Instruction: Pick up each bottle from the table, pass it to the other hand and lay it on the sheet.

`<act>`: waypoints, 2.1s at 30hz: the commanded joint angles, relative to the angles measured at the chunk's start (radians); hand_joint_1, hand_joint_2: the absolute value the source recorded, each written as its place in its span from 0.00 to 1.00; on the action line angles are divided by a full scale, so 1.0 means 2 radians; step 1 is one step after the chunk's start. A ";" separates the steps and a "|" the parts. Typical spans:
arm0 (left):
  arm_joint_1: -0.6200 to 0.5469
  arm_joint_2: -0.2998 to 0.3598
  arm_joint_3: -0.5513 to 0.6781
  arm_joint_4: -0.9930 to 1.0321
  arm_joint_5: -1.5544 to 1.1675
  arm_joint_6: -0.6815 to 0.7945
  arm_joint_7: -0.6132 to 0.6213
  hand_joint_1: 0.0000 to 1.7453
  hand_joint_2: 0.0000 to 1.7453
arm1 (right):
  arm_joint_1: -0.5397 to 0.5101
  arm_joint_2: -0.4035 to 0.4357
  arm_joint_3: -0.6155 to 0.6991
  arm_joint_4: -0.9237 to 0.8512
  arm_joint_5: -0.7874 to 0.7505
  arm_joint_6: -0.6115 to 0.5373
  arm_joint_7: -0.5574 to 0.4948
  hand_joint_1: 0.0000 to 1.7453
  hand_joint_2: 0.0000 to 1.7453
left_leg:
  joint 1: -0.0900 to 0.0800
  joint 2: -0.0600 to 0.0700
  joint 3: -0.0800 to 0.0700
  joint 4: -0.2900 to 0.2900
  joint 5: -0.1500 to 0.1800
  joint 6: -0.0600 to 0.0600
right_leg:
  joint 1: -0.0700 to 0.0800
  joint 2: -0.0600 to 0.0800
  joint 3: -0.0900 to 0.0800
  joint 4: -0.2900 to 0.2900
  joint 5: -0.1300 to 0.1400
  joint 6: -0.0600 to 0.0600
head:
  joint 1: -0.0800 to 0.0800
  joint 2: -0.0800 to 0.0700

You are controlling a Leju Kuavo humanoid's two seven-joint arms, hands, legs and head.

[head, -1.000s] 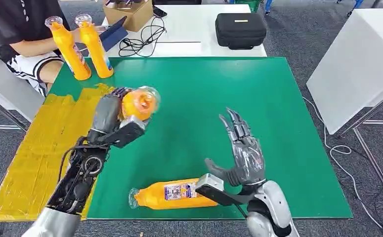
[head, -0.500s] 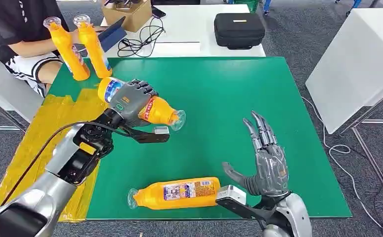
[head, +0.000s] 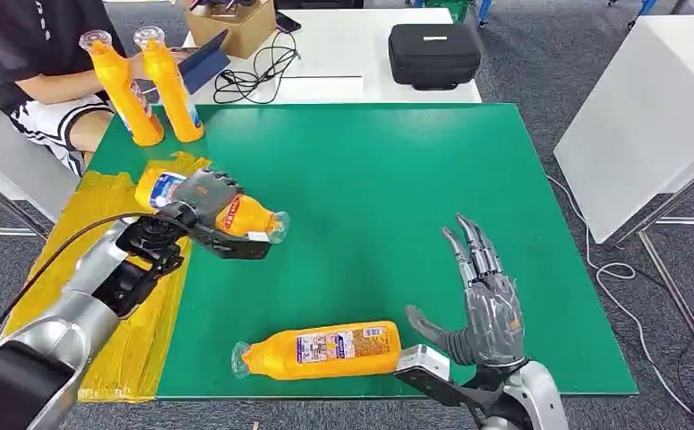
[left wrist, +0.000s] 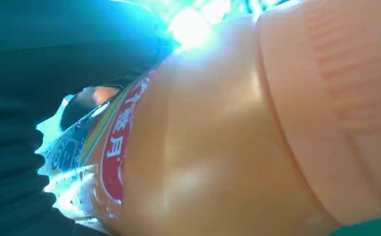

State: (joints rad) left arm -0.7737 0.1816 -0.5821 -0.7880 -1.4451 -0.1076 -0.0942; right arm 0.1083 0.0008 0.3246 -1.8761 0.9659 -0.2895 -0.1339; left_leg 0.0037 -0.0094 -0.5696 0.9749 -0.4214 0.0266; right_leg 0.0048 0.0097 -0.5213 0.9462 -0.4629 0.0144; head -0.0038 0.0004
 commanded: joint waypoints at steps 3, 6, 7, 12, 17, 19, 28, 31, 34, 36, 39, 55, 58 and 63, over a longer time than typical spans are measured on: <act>-0.041 -0.016 0.034 0.141 0.021 0.001 -0.005 1.00 1.00 | -0.006 0.021 -0.022 0.021 0.008 0.010 0.013 0.00 1.00 | 0.000 0.000 0.002 0.000 -0.001 0.000 | 0.000 0.000 0.002 0.000 -0.001 0.001 | 0.000 0.000; -0.029 -0.018 0.056 0.141 0.040 0.009 -0.007 1.00 1.00 | 0.007 0.022 -0.024 0.014 0.012 0.010 0.010 0.00 1.00 | 0.000 0.000 0.002 0.000 -0.001 0.000 | 0.000 -0.001 0.002 -0.001 -0.001 0.001 | 0.000 0.000; -0.027 -0.018 0.063 0.143 0.047 0.009 -0.010 1.00 1.00 | 0.008 0.022 -0.022 0.014 0.014 0.010 0.009 0.00 1.00 | 0.000 0.000 0.002 0.000 -0.001 0.000 | 0.000 0.000 0.002 -0.001 0.000 0.000 | 0.000 0.000; -0.027 -0.025 0.070 0.152 0.058 0.007 -0.025 1.00 1.00 | 0.005 0.020 -0.019 0.017 0.017 0.008 0.011 0.00 1.00 | 0.001 0.000 0.002 0.000 -0.001 0.000 | 0.000 -0.001 0.002 -0.001 -0.001 0.000 | 0.000 0.000; -0.030 -0.028 0.071 0.160 0.059 0.004 -0.023 1.00 1.00 | 0.008 0.017 -0.017 0.016 0.015 0.011 0.013 0.00 1.00 | 0.000 0.000 0.001 0.000 0.000 0.000 | 0.000 -0.001 0.001 -0.001 0.000 0.000 | 0.000 0.000; -0.029 -0.026 0.078 0.165 0.068 0.000 -0.029 1.00 1.00 | 0.014 0.016 -0.015 0.015 0.015 0.009 0.013 0.00 1.00 | 0.000 0.000 0.001 0.000 0.000 0.000 | 0.000 -0.001 0.001 -0.001 0.000 0.000 | 0.000 0.000; -0.026 -0.025 0.078 0.166 0.067 0.002 -0.029 1.00 1.00 | 0.016 0.015 -0.013 0.015 0.016 0.008 0.013 0.00 1.00 | 0.000 0.000 0.001 0.000 -0.001 0.000 | 0.000 -0.001 0.001 -0.001 0.000 0.000 | 0.000 0.000; -0.021 -0.025 0.071 0.172 0.057 0.001 -0.015 1.00 1.00 | 0.023 0.011 -0.010 0.013 0.016 0.005 0.013 0.00 1.00 | 0.000 0.000 0.001 0.000 0.000 0.000 | 0.000 0.000 0.001 -0.001 0.000 0.000 | 0.000 0.000; -0.020 -0.023 0.061 0.182 0.033 0.008 0.019 0.00 1.00 | 0.030 0.010 -0.004 0.009 0.011 0.008 0.012 0.00 1.00 | 0.000 0.000 0.002 0.000 -0.001 0.000 | 0.000 -0.001 0.002 -0.001 0.000 0.000 | 0.000 0.000; -0.019 -0.024 0.063 0.189 0.026 0.006 0.034 0.00 1.00 | 0.034 0.009 0.000 0.007 0.012 0.007 0.012 0.00 1.00 | 0.000 0.000 0.002 0.000 -0.001 0.000 | 0.000 0.000 0.003 -0.001 -0.001 0.001 | 0.000 0.000; -0.019 -0.024 0.063 0.190 0.026 0.006 0.034 0.00 1.00 | 0.034 0.009 0.000 0.007 0.012 0.007 0.012 0.00 1.00 | 0.000 0.000 0.002 0.000 -0.001 0.000 | 0.000 0.000 0.003 -0.001 -0.001 0.001 | 0.000 0.000; -0.019 -0.024 0.063 0.190 0.026 0.006 0.034 0.00 1.00 | 0.034 0.009 0.000 0.007 0.012 0.007 0.012 0.00 1.00 | 0.000 0.000 0.002 0.000 -0.001 0.000 | 0.000 -0.001 0.002 -0.001 -0.001 0.000 | 0.000 0.000; -0.017 -0.024 0.069 0.195 0.016 -0.001 0.049 0.00 1.00 | 0.035 0.007 0.002 0.008 0.013 0.006 0.014 0.00 1.00 | 0.000 0.000 0.001 0.000 -0.001 0.000 | 0.000 0.000 0.002 -0.001 0.000 0.000 | 0.000 0.000; -0.016 -0.031 0.081 0.213 -0.001 -0.011 0.068 0.00 1.00 | 0.025 0.005 0.001 0.010 0.008 0.007 0.023 0.00 1.00 | 0.000 0.001 0.003 0.000 -0.001 0.000 | 0.000 0.000 0.003 -0.001 -0.001 0.001 | 0.000 0.000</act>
State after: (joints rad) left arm -0.7731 0.1507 -0.4498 -0.4642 -1.4111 -0.1026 0.0031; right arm 0.1870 0.0370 0.3105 -1.8753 0.9949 -0.2769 -0.1114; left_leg 0.0036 -0.0097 -0.5694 0.9749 -0.4214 0.0265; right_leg 0.0045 0.0095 -0.5211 0.9461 -0.4629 0.0144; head -0.0038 0.0004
